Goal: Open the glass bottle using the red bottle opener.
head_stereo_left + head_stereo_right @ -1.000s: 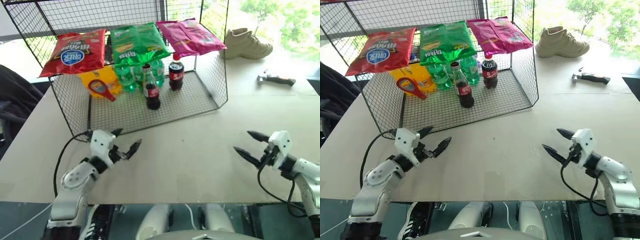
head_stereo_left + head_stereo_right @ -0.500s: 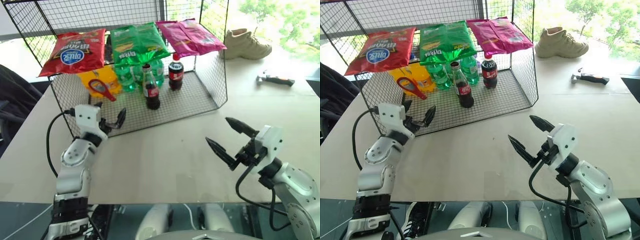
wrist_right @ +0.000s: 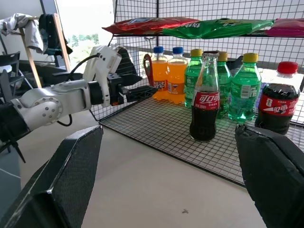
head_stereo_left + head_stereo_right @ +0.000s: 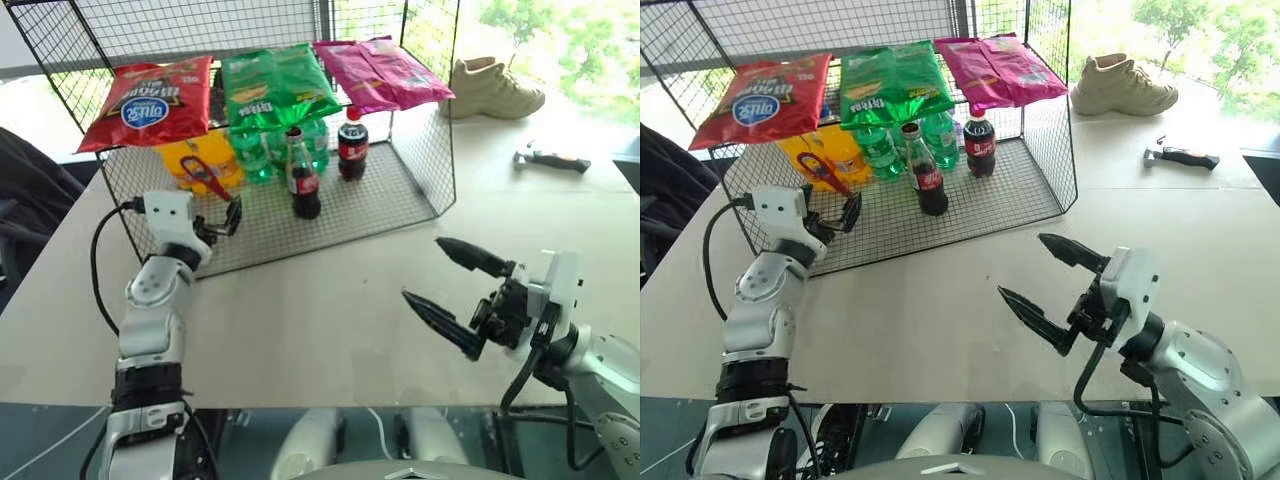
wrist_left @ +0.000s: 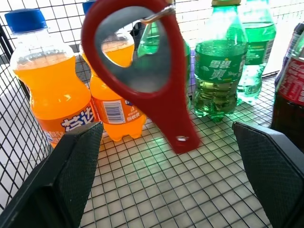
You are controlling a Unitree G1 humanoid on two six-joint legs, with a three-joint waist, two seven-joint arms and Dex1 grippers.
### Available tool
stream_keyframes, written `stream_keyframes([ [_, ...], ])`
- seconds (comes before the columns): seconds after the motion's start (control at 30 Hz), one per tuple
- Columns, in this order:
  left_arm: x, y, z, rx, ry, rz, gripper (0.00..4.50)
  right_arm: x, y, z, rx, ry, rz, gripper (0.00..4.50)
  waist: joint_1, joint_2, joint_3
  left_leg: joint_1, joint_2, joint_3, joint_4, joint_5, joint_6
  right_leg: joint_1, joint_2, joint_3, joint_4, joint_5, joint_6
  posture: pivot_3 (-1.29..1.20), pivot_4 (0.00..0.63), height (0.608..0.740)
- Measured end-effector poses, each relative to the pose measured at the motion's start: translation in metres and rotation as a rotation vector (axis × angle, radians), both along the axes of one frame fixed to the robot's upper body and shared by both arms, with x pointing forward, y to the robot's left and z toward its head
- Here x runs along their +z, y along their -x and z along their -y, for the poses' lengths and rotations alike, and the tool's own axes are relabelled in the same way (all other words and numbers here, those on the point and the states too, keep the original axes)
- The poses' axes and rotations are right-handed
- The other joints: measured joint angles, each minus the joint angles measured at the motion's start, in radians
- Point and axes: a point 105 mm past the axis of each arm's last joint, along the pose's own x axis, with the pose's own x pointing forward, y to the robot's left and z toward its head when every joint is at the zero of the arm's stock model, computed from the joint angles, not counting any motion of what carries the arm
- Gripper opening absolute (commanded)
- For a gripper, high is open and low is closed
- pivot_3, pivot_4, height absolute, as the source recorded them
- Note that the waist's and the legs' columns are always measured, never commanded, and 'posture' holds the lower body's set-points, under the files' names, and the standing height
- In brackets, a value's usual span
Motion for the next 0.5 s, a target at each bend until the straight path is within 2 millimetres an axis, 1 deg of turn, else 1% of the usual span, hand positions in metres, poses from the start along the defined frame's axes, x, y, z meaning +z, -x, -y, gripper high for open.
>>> stream_keyframes([
  [0.13,0.007,-0.005,-0.003,0.000,-0.005,0.021,4.50,0.000,0.001,0.000,0.012,0.008,-0.005,4.47,0.000,0.000,0.000,0.000,0.000,0.000,0.000,0.000,0.000,0.000,0.000,0.000,0.000,0.000,0.000,0.00,0.150,0.732],
  [0.33,0.017,-0.012,0.000,-0.031,-0.006,0.061,4.50,-0.001,0.001,0.000,0.014,0.018,-0.005,4.47,0.000,-0.001,0.000,0.000,0.000,0.000,0.000,0.002,-0.003,0.000,0.000,0.000,0.000,0.000,0.000,0.00,0.150,0.732],
  [0.5,0.020,-0.016,0.000,-0.033,-0.002,0.082,4.50,0.000,0.001,0.000,0.011,0.020,0.000,4.47,-0.001,-0.001,0.000,0.000,0.000,0.000,0.000,0.002,-0.003,0.000,0.000,0.000,0.000,0.000,0.000,0.00,0.150,0.732],
])
